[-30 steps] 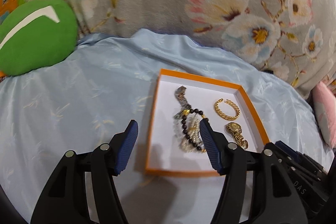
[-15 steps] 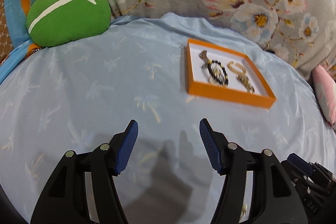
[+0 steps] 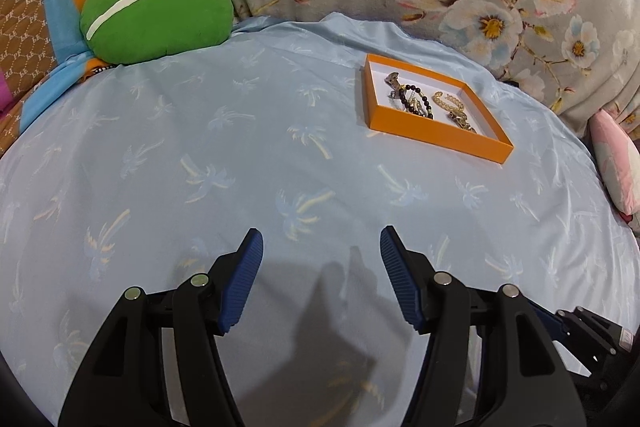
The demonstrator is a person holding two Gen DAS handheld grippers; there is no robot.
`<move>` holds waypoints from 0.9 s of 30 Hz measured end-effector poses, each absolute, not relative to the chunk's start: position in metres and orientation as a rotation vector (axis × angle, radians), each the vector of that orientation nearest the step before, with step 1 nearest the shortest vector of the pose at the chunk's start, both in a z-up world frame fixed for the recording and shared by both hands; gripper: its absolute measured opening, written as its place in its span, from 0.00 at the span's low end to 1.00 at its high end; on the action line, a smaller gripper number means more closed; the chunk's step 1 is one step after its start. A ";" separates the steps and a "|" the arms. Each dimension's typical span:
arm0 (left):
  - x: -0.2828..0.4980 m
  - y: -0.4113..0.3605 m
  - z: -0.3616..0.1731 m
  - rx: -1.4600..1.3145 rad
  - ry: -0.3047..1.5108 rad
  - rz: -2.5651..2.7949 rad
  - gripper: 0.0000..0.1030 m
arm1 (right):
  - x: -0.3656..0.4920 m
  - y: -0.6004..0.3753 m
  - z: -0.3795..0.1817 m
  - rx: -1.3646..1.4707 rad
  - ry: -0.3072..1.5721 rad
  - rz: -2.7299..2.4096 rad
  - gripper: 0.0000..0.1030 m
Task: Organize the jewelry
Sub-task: 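Lift the open left tool away from the box toward the gold earrings, then grasp a gold earring with the right tool while the left tool grasps another earring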
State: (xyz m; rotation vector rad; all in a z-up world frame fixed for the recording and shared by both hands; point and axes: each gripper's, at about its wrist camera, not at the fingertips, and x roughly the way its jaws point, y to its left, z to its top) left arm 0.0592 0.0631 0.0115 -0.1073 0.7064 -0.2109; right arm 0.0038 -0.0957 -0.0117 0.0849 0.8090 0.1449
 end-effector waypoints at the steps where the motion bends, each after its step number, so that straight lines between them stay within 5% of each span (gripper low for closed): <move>1: 0.057 0.064 0.011 -0.107 0.708 -0.212 0.57 | 0.006 -0.094 -0.013 0.081 0.819 0.143 0.29; 12: 0.055 0.065 0.011 -0.110 0.719 -0.217 0.57 | 0.018 -0.086 -0.017 0.067 0.852 0.132 0.14; 27: 0.049 0.042 0.007 -0.074 0.771 -0.356 0.57 | -0.015 -0.135 -0.014 0.148 0.826 0.021 0.13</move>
